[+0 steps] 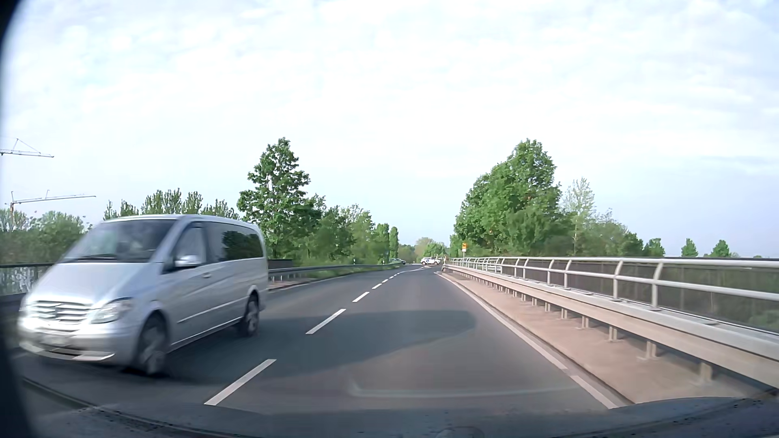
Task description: Follow the waypoints while adhering to traffic rules and regulations
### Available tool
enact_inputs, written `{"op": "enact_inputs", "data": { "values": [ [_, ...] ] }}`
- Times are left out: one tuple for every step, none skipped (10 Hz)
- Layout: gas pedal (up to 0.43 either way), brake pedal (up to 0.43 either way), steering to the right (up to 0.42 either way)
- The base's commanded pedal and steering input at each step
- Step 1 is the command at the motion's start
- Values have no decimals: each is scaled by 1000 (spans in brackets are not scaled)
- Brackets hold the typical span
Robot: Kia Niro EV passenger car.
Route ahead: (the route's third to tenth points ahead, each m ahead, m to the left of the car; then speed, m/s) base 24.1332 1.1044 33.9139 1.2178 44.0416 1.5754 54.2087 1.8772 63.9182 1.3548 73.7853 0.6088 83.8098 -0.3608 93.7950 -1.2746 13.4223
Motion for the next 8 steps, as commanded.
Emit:
{"op": "enact_inputs", "data": {
  "values": [
    [0, 0, -5],
    [0, 0, -5],
    [0, 0, -4],
    [0, 0, -4],
    [0, 0, -3],
    [0, 0, -2],
    [0, 0, -1],
    [0, 0, 0]
  ]
}}
